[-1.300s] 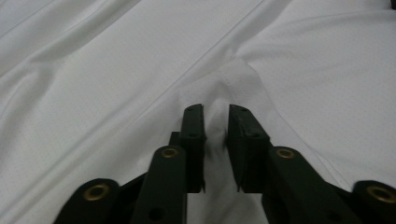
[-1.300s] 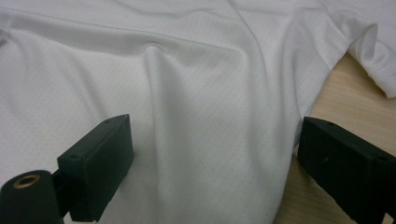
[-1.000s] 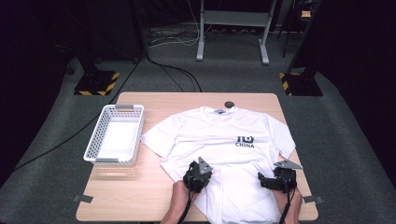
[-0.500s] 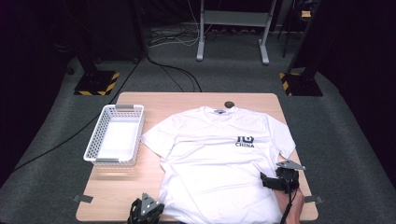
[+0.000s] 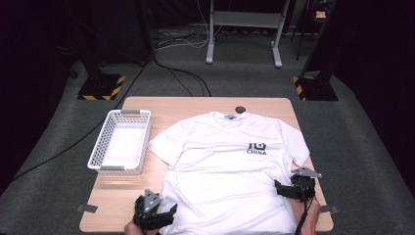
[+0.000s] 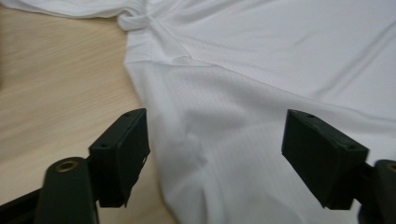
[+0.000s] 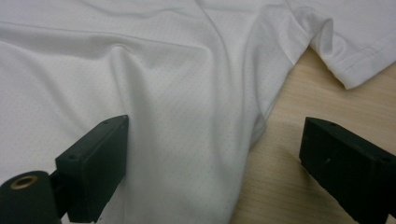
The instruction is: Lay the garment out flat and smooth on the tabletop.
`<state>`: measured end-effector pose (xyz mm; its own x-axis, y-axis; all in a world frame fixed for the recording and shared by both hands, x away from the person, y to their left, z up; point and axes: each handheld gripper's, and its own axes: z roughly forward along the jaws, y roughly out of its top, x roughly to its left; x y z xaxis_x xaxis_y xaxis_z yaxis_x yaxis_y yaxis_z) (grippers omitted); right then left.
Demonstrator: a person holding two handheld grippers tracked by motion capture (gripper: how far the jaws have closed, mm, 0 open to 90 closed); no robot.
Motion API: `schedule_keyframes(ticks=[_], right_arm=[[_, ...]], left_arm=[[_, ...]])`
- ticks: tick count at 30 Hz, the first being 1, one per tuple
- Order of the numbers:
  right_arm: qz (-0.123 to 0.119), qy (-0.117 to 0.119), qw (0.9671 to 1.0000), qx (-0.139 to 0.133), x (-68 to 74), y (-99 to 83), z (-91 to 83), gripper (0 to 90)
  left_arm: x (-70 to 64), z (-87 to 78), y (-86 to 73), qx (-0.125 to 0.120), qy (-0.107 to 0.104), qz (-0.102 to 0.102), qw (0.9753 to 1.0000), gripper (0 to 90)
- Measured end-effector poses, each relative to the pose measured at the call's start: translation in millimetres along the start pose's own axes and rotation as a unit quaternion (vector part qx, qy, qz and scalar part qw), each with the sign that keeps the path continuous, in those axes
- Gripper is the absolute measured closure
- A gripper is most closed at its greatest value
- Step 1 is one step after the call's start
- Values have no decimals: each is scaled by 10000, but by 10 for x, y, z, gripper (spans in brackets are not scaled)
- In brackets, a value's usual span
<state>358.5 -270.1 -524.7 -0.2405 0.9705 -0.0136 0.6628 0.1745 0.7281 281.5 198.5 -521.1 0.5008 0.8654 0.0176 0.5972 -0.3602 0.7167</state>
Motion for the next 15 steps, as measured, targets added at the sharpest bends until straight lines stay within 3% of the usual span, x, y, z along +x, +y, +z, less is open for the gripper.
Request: schedule_keyframes(ticks=[3,4,6,9,12,15], right_arm=[[18,-7,10000,7,-52,-26,-23,80],[1,-5,10000,2,-69,-35,-32,79],[-13,3,10000,13,-106,-46,-40,65],[-52,107,9999,36,-159,-55,-45,49],[-22,298,9995,-60,-251,-72,-74,32],[161,379,9990,-180,-404,-103,-116,31]], left_arm=[[-20,-81,-126,-10,-103,140,9998,197],[-8,-146,-188,-12,-89,143,9999,194],[51,-279,-320,-28,-255,64,9997,162],[189,-447,-448,-405,-421,-352,9977,122],[411,-427,-421,-616,-157,-721,9954,95],[654,-243,-307,-564,56,-1023,9931,83]])
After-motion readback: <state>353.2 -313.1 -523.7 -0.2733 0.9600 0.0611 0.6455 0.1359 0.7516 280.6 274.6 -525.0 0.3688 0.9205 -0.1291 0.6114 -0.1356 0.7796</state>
